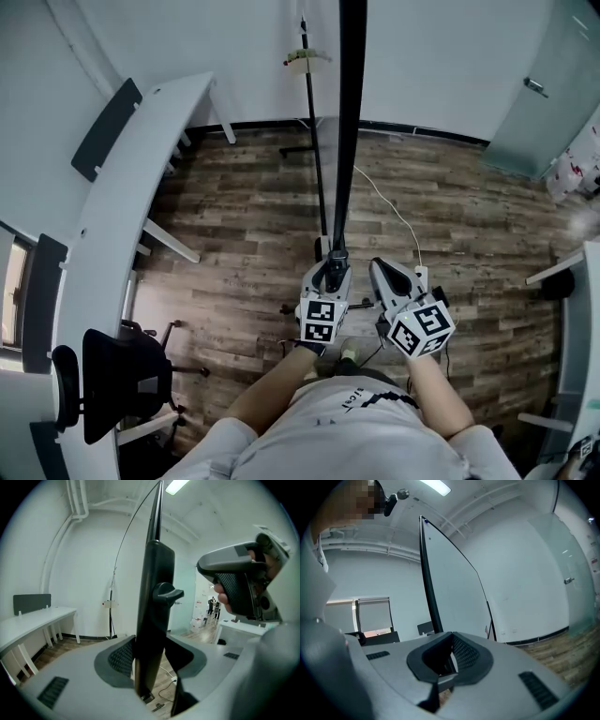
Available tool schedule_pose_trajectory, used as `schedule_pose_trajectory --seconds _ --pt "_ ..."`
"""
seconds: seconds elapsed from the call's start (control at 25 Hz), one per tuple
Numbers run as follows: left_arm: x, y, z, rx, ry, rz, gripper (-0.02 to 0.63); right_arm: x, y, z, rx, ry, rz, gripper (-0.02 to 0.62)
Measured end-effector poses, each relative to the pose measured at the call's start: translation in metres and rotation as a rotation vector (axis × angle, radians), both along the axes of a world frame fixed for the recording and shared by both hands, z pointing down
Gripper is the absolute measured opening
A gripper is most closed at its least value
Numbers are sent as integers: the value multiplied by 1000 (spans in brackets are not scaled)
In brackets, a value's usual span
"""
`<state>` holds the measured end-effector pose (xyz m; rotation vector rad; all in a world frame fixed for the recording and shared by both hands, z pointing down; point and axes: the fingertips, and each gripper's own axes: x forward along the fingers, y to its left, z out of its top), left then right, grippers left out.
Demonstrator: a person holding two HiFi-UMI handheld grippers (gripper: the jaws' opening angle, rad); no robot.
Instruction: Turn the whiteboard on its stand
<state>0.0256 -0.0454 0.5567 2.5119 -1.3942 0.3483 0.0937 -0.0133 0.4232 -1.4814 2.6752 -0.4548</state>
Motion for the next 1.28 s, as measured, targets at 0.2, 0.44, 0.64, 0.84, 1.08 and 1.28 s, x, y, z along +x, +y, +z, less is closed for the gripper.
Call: schedule_pose_trajectory --seconds 0.2,0.44,0.64,0.84,1.08,1.28 --pt "-22 26 -25 40 34 27 186 -5 6 -5 6 4 -62 12" --pt "-49 47 -76 90 144 6 184 -39 27 -25 97 14 -261 12" --pt "-50 60 -118 140 180 21 49 -60 32 -29 116 51 -315 12" --pt "-50 66 -137 126 203 13 14 -67 39 -31 86 36 -349 12" --pt "-41 65 -160 140 230 11 12 -66 43 -35 84 51 -379 12" --pt "-37 63 -164 149 225 -6 12 -58 39 -35 84 56 -375 12"
